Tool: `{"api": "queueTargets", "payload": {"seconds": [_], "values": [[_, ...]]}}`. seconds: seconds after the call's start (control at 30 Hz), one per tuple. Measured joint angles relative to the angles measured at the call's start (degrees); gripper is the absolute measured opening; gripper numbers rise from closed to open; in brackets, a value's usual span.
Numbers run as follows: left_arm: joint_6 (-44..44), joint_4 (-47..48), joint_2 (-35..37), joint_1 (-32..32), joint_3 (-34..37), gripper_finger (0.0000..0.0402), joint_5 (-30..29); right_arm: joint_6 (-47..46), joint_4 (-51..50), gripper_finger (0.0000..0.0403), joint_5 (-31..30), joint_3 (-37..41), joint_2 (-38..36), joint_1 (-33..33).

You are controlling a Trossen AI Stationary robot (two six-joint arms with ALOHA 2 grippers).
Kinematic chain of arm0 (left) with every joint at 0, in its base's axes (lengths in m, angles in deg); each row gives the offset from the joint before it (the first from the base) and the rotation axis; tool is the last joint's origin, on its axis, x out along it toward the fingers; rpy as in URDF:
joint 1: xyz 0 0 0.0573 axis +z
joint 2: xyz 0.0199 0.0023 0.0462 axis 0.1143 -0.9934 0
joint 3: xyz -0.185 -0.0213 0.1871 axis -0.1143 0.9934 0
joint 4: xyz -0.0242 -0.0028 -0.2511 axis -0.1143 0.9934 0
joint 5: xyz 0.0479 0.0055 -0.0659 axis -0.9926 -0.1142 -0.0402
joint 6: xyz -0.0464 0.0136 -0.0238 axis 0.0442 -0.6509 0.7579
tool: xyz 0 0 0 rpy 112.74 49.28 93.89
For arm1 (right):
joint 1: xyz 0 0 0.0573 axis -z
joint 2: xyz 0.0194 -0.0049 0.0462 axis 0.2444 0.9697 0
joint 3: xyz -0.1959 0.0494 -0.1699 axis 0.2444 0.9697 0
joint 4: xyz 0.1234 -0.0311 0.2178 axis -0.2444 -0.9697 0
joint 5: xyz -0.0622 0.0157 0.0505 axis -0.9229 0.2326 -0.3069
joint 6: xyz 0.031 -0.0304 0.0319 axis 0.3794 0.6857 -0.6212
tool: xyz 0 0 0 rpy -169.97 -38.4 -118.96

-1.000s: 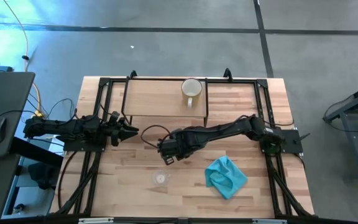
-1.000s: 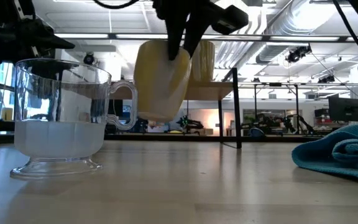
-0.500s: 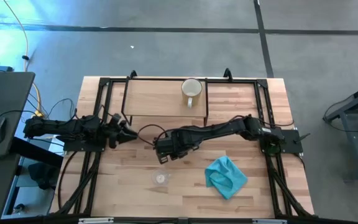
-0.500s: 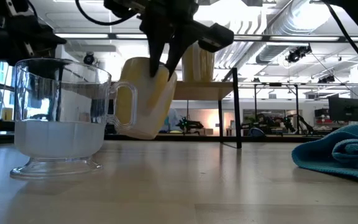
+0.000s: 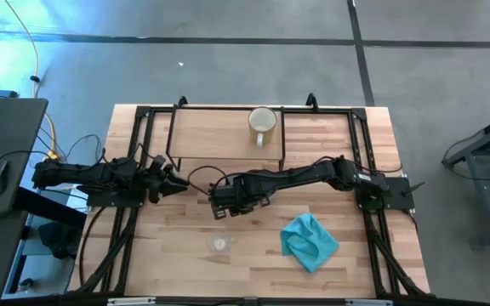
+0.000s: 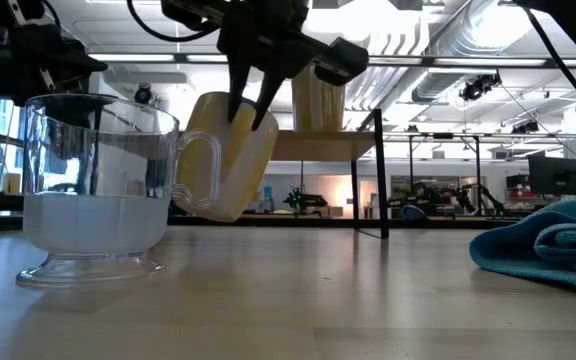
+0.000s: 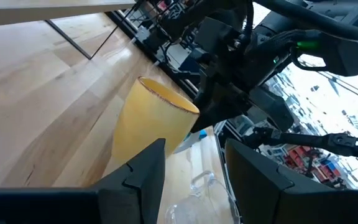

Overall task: Stack small to large cups/mugs on shelf
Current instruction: Put the yellow mug on the shelf

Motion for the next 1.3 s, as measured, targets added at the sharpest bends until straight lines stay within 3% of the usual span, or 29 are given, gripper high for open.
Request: {"api": "queueTargets", "payload": {"seconds": [0.63,1.3], "values": [[0.0,0.1,0.0,0.0,0.0,0.0154,-0.5,-3.5,-1.3,0.0023,2.0,-0.1,2.6,-0.8],[0.4,0.1,-3.5,0.0,0.0,0.0154,0.0,-5.8,-7.6,0.0023,-2.1,-0.1,3.1,0.0]]}}
